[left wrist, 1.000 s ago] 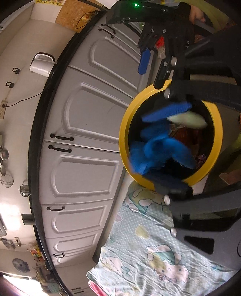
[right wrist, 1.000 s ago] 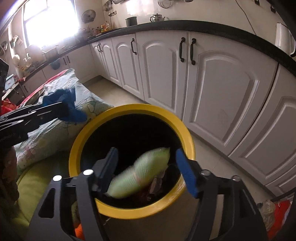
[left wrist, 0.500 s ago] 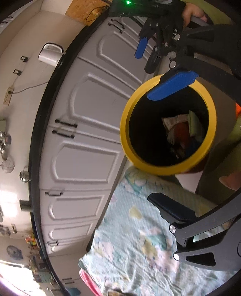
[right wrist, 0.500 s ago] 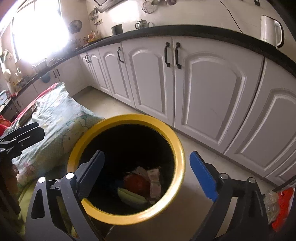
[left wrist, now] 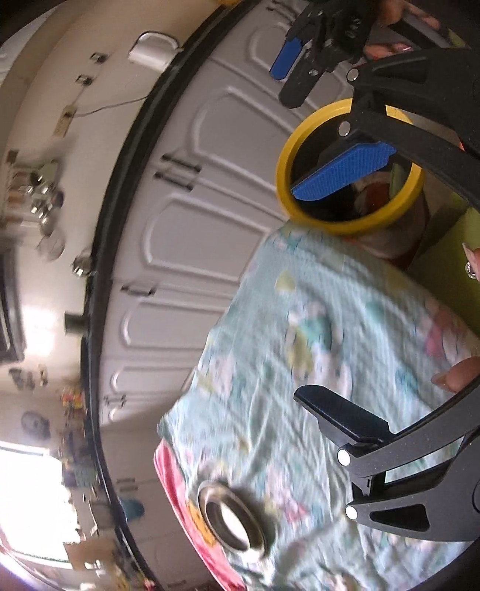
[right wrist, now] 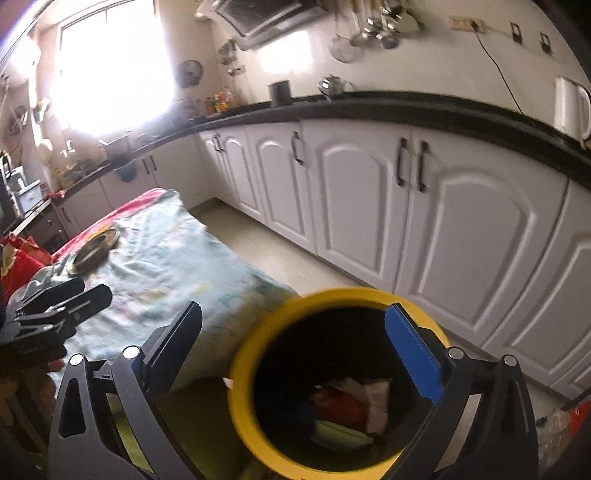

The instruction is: Collect trash

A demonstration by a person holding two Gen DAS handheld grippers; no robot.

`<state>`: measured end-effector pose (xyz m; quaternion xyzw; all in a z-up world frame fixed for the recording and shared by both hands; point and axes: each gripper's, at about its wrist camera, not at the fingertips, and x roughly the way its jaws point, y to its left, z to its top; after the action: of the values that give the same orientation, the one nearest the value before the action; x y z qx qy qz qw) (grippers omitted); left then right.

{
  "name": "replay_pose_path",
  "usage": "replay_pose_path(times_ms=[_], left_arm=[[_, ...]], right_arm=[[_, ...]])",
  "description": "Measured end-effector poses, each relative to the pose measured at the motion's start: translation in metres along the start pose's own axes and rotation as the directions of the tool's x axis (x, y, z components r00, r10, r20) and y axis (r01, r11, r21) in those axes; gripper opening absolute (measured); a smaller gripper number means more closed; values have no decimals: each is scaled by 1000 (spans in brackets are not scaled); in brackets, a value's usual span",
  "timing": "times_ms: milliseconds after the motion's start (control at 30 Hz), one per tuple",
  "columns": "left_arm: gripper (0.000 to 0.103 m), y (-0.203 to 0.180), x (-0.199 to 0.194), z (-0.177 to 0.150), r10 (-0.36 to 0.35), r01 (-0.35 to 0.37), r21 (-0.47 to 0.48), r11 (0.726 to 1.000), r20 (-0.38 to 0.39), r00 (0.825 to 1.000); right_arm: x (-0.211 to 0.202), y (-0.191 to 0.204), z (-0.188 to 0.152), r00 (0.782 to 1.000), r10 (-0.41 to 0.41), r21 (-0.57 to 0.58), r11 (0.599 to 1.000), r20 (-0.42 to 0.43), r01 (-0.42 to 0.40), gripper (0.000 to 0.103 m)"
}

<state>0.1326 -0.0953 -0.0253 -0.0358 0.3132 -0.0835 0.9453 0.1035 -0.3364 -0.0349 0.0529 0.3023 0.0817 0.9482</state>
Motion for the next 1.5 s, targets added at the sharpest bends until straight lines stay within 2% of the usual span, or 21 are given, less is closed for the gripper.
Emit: replay_pose_path(times_ms=[233, 433, 633, 733, 833, 1500], left_arm=[[92, 36, -32, -5, 64, -63, -26, 998, 49, 997], [92, 48, -58, -24, 77, -76, -15, 997, 87, 993], [92, 44, -84, -48, 57, -58, 4, 998, 141, 988], [92, 39, -93, -56, 51, -53, 8, 999, 167, 985], [92, 38, -97, -59, 35, -34, -10, 999, 171, 985], [92, 46, -100, -57, 54, -49, -33, 998, 180, 982]], right_arm=[[-20, 73, 3, 997, 33, -83, 996, 64, -27, 97], [-47, 106, -24, 986, 31, -94, 995, 166, -15, 97], [-61, 109, -53, 981, -4, -115, 993, 195, 27, 97], [-61, 106, -63, 983, -23, -111, 993, 184, 44, 97], [-61, 102, -65, 982, -28, -90, 995, 187, 45, 97], [-62, 102, -67, 982, -24, -86, 995, 185, 40, 97]])
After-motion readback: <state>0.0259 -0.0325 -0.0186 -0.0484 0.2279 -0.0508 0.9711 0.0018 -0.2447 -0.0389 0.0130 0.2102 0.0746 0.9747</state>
